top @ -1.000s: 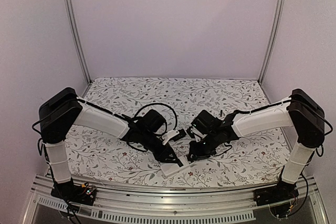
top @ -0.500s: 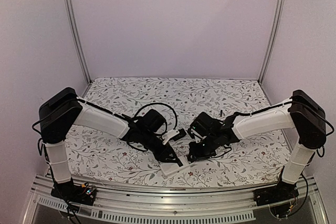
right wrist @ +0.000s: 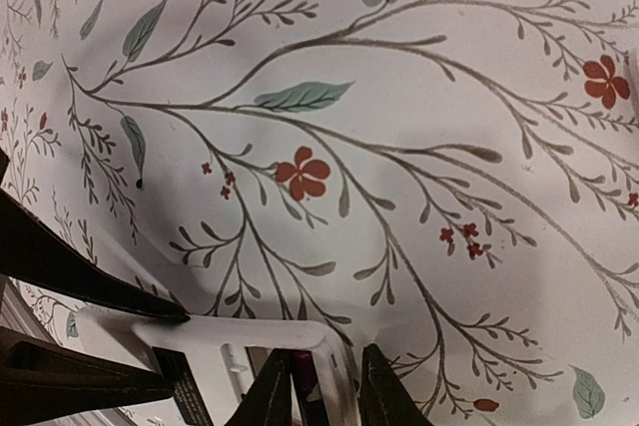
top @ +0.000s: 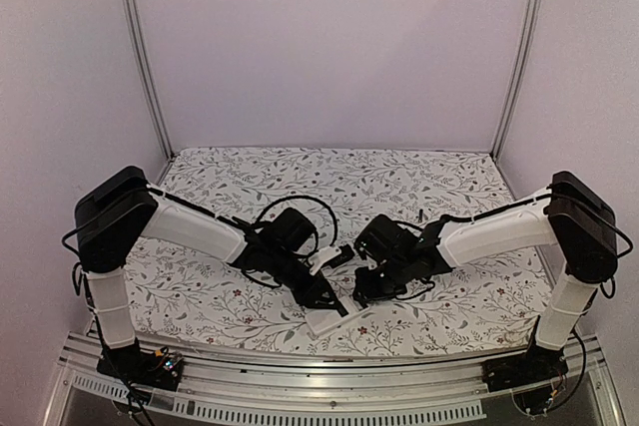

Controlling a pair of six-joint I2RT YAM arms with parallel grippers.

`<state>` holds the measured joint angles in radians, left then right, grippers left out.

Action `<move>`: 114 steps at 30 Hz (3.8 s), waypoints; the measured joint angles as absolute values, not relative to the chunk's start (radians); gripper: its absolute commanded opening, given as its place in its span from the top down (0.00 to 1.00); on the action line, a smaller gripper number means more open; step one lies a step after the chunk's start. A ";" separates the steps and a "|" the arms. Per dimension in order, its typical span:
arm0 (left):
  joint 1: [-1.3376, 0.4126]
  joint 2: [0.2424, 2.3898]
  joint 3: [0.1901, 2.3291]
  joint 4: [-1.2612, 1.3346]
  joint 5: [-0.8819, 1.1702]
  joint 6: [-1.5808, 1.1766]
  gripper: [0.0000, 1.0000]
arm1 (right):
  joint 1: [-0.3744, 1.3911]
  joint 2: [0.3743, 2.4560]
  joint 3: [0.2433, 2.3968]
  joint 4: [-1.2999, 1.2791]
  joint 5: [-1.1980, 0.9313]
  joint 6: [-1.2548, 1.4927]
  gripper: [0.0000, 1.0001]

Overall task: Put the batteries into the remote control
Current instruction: Adjust the battery in the battery compartment, then press the battery in the battery compartment, then pick up the battery at the center of the board.

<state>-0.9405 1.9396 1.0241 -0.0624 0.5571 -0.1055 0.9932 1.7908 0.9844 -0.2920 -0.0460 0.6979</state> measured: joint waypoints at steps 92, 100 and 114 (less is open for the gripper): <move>-0.908 1.710 1.031 -0.118 0.350 -0.120 0.22 | 0.366 2.191 1.610 -0.630 0.136 0.355 0.80; -0.898 1.710 1.031 -0.119 0.347 -0.120 0.22 | 0.370 2.191 1.610 -0.632 0.118 0.351 0.77; -0.894 1.710 1.031 -0.119 0.348 -0.117 0.22 | 0.393 2.157 1.556 -0.630 0.119 0.355 1.00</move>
